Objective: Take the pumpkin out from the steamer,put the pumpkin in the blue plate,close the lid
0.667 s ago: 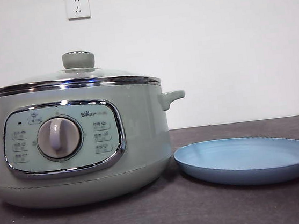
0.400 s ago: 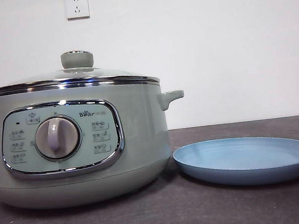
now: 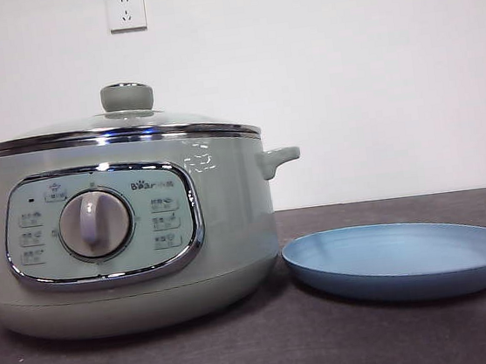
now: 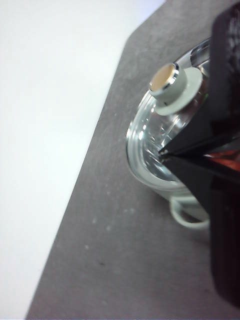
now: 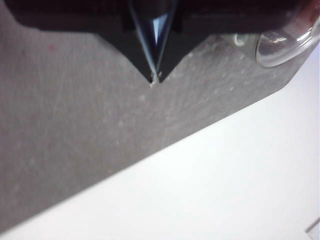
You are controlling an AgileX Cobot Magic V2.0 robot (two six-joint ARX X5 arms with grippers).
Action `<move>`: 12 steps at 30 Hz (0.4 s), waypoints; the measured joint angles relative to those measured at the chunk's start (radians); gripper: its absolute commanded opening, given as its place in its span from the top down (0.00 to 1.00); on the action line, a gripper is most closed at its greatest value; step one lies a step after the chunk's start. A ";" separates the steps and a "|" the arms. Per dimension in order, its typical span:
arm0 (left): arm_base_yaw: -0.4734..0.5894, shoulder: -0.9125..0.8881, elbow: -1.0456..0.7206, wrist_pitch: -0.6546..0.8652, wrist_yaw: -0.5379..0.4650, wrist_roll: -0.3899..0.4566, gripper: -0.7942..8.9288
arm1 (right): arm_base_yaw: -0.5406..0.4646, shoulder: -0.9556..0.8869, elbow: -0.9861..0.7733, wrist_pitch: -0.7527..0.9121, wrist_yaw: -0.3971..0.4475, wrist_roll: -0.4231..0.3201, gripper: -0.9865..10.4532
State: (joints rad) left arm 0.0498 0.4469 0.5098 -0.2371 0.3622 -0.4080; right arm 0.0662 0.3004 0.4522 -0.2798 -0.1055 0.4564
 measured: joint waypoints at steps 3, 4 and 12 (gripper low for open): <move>0.000 0.093 0.100 -0.035 0.035 0.074 0.92 | 0.000 0.085 0.085 0.000 -0.005 -0.072 0.93; 0.000 0.119 0.129 -0.048 0.043 0.094 0.92 | 0.000 0.112 0.111 -0.001 -0.019 -0.098 0.93; -0.002 0.323 0.352 -0.161 0.177 0.237 0.92 | 0.000 0.390 0.386 -0.107 -0.195 -0.352 0.93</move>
State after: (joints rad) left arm 0.0479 0.7696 0.8616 -0.3977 0.5388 -0.1715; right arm 0.0662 0.6903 0.8379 -0.3870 -0.3008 0.1047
